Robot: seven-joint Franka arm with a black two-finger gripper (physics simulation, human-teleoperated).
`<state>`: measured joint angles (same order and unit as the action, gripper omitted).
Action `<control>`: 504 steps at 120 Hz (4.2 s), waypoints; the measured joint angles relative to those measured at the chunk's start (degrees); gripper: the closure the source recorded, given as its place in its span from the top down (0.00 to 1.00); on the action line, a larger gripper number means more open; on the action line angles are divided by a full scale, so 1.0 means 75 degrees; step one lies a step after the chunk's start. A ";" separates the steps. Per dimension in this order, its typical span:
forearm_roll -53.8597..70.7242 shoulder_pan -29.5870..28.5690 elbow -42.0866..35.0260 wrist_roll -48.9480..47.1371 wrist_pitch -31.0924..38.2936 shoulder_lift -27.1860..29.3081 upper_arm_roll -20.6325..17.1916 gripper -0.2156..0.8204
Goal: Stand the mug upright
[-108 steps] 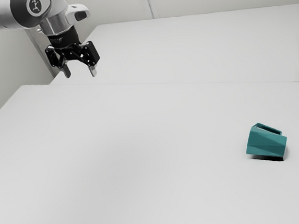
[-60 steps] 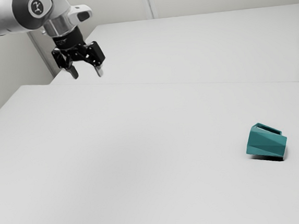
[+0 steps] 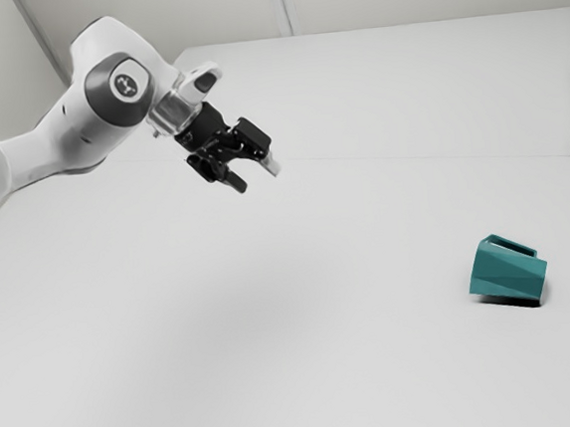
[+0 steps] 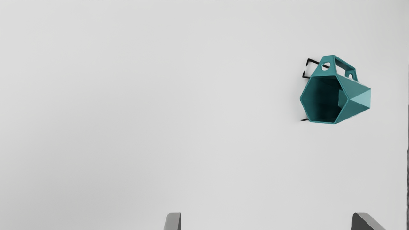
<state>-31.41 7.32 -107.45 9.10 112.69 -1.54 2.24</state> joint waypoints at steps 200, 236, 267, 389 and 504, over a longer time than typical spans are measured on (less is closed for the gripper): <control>-0.5879 0.2154 -0.0280 0.5397 0.1709 -0.2626 -0.0030 0.77; -0.5878 0.2415 0.0439 0.5284 0.1708 -0.3312 -0.0029 0.77; -0.5879 0.2642 0.0919 0.5222 0.1714 -0.3747 -0.0021 0.77; -0.5878 0.3258 0.2121 0.4993 0.1733 -0.4692 0.0048 0.66; -0.5853 0.3371 0.2168 0.4911 0.1796 -0.4692 0.0076 0.07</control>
<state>-75.31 32.60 -91.19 45.94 126.16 -36.74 2.82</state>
